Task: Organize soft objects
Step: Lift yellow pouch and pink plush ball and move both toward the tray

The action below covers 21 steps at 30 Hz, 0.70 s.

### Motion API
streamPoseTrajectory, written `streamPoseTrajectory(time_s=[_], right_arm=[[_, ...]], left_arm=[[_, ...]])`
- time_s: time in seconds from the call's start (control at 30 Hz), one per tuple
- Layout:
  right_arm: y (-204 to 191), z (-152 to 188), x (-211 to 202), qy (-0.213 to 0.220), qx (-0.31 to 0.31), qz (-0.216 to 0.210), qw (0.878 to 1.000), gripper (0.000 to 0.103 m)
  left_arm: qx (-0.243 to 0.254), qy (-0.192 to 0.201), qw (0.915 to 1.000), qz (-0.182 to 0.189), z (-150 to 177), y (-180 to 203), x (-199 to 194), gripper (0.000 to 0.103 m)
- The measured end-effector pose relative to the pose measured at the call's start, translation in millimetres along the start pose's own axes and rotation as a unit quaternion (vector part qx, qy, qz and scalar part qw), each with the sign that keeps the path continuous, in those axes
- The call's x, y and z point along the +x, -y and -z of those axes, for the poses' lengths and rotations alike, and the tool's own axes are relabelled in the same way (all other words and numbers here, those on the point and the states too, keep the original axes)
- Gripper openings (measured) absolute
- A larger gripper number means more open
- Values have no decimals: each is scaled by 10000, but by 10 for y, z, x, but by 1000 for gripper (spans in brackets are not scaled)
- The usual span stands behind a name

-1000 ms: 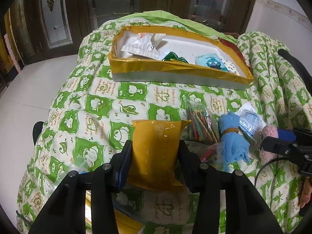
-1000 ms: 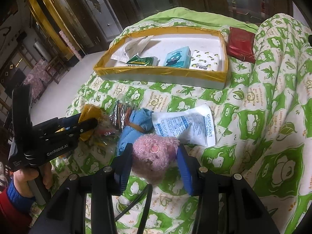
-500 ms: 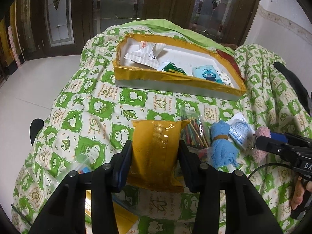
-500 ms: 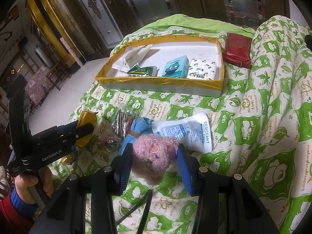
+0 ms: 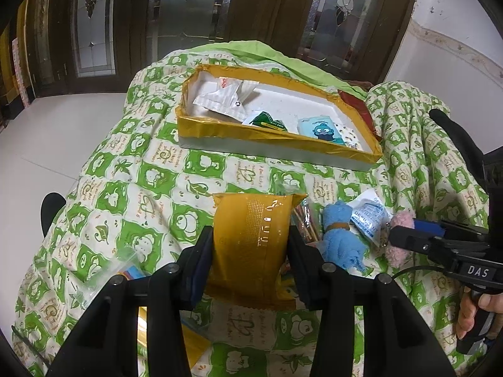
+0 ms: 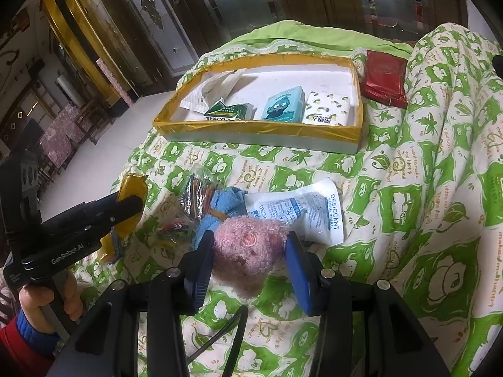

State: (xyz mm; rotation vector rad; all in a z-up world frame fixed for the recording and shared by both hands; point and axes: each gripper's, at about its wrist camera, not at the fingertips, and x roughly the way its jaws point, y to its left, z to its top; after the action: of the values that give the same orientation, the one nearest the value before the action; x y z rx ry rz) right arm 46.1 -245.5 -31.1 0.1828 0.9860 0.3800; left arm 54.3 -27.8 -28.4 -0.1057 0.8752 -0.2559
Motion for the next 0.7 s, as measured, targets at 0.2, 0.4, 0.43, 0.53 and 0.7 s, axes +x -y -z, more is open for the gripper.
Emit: streamPoseTrajectory(time_s=[0.2,0.4,0.43,0.53,0.7], right_arm=[[-4,-11,45,-54,14,-15,10000,48],[4,-20,81,-95,48,-35,9999,48],[4,-22,84,-100,50,-35,9999,48],[3,-26,90,-103,57,-42,9999,48],[9,-28,96,-110,72,-48,9999,48]], left_arm=[[-12,32,10000,84,-13,4,-12,45],[15,47,9999,140,-24,27,-17,45],[15,51,9999,155,-24,27,-21,45],[4,75,9998,183,-29,27,-28,45],[0,91,9998,169,-31,26,-36,45]])
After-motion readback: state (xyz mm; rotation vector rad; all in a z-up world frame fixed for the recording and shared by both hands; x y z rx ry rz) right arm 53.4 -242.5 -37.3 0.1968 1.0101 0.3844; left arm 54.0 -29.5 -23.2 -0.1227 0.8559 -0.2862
